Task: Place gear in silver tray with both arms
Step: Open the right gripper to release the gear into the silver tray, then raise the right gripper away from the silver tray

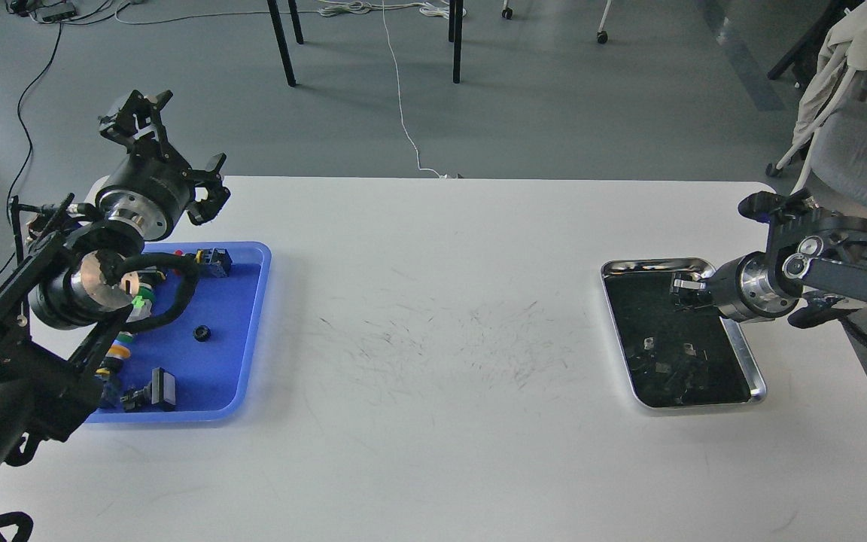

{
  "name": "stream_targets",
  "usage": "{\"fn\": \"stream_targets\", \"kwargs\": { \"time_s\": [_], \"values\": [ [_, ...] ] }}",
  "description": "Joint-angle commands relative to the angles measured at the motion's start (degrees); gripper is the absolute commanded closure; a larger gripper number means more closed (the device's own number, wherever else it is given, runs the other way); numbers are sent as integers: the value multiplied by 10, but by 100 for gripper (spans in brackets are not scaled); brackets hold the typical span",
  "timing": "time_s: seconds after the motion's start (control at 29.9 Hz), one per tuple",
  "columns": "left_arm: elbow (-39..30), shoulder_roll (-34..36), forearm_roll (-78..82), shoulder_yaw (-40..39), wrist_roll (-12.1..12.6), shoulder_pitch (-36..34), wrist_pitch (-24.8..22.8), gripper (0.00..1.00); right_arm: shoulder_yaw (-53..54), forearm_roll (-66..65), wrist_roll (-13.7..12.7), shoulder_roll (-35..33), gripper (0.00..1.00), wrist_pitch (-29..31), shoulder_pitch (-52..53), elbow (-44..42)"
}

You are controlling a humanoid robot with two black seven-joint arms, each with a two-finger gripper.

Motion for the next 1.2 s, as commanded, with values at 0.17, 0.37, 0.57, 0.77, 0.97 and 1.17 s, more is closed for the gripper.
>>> {"fn": "stream_targets", "kwargs": {
  "time_s": [0.17,0.37,0.57,0.77,0.97,1.17],
  "values": [
    [0,-1,0,1,0,-1,0,2,0,-4,0,14,77,-19,-15,-8],
    [0,-2,0,2,0,0,0,2,1,-5,0,39,70,-22,-23,-25],
    [2,-1,0,2,0,0,0,2,9,-3,0,40,29,-22,-18,-22],
    [2,-1,0,2,0,0,0,2,57,3,0,21,5,-17,-15,-12],
    [3,0,0,2,0,0,0,2,174,9,1,-12,5,-18,-5,-9],
    [4,6,11,1,10,-1,0,2,339,61,0,-7,4,-24,-15,-33]
  ]
}}
